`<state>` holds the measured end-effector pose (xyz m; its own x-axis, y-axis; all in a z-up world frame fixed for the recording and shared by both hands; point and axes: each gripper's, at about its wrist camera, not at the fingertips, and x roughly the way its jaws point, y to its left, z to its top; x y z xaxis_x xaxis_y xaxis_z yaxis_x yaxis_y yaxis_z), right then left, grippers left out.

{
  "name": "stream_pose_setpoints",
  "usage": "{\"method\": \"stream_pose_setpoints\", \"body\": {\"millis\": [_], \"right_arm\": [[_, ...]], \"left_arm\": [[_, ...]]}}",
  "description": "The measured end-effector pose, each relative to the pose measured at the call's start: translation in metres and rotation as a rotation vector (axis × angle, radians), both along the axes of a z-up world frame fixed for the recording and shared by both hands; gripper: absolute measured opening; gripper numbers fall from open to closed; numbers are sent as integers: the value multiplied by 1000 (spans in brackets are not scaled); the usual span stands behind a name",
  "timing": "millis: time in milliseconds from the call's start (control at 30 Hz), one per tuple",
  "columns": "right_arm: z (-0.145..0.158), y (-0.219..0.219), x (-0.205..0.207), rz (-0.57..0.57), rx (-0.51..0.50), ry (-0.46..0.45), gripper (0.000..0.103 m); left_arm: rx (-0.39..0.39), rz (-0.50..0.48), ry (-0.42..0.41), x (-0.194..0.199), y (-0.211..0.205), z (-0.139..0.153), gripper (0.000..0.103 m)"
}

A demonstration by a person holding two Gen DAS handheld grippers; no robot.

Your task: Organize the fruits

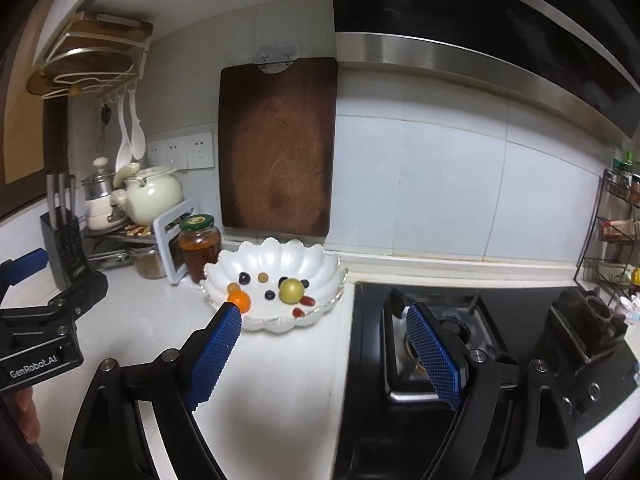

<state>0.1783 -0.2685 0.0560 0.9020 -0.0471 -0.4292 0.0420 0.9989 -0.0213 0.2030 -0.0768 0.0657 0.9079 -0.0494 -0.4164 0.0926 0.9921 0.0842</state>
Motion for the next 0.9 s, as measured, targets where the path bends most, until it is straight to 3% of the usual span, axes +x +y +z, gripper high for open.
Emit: {"method": "stream_pose_setpoints", "body": {"millis": [467, 900], "right_arm": [[-3, 0, -89, 9, 18, 1, 86], [-2, -2, -139, 21, 20, -12, 86]], "left_arm": [[-12, -18, 5, -85, 2, -2, 103], [-16, -23, -22, -136, 0, 1, 103]]}}
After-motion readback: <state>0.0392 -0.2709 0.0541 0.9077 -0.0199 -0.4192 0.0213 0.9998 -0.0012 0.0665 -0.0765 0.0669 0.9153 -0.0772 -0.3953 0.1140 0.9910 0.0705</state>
